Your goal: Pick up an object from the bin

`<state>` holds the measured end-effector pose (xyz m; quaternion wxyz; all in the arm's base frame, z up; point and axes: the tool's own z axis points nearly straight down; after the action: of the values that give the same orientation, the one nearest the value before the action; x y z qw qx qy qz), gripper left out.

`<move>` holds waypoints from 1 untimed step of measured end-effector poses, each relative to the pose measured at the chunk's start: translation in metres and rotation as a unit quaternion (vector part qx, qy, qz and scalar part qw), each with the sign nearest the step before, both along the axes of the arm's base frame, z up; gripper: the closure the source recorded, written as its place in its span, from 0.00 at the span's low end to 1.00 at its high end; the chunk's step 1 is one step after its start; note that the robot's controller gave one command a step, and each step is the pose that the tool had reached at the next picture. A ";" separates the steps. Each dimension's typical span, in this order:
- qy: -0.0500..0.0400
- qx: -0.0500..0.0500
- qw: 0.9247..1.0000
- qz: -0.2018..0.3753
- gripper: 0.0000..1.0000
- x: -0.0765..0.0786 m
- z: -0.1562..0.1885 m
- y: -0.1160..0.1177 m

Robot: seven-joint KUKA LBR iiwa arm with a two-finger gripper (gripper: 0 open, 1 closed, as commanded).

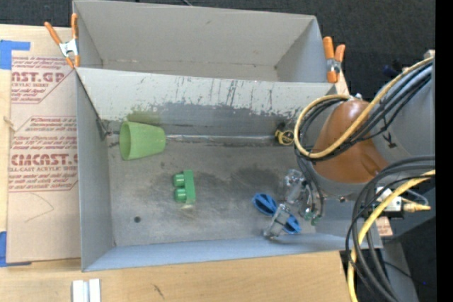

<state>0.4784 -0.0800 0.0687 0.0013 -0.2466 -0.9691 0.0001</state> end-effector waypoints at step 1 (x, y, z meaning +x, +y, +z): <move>0.000 0.000 1.000 0.000 0.00 0.000 0.000 0.000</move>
Offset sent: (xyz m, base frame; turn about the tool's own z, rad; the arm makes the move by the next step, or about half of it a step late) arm 0.0000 0.0000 0.0000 0.0000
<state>0.4784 -0.0796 0.0682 0.0015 -0.2464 -0.9692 -0.0001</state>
